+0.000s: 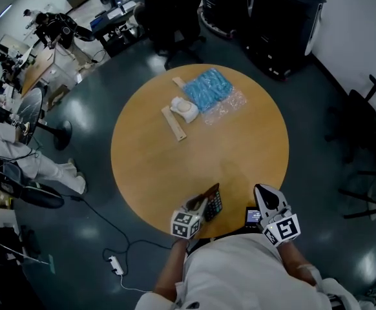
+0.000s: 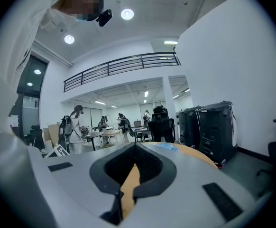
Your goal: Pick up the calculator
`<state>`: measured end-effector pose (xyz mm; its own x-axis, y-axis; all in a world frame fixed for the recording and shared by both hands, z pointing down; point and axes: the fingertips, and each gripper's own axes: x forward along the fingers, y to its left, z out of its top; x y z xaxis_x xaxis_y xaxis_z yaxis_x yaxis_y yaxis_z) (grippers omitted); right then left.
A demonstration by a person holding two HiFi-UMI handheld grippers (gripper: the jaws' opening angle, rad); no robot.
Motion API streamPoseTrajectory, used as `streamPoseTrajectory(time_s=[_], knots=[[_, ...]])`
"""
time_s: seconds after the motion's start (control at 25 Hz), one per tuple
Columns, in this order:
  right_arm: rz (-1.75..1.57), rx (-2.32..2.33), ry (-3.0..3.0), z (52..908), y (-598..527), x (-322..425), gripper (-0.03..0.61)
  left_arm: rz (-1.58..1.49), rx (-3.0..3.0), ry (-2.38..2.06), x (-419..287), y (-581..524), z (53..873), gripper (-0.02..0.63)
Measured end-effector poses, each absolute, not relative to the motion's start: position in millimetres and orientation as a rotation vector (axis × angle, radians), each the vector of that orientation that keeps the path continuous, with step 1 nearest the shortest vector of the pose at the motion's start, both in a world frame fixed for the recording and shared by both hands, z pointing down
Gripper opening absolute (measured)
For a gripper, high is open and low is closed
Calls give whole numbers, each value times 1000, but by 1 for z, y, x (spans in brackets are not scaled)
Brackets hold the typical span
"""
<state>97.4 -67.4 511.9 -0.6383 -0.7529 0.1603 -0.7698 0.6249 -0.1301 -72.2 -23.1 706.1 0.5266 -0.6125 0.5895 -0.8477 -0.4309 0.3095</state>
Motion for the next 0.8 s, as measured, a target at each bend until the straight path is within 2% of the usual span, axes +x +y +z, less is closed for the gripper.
streamPoseTrajectory(time_s=[0.28, 0.48, 0.8], knots=[[253, 1336, -2759, 496, -60, 87, 15, 374, 2248, -1582, -95, -26, 591, 77], [233, 1352, -2746, 495, -63, 82, 15, 382, 2322, -1786, -96, -25, 530, 77], [215, 1362, -2742, 493, -65, 76, 14, 265, 2320, -1883, -99, -21, 495, 75]])
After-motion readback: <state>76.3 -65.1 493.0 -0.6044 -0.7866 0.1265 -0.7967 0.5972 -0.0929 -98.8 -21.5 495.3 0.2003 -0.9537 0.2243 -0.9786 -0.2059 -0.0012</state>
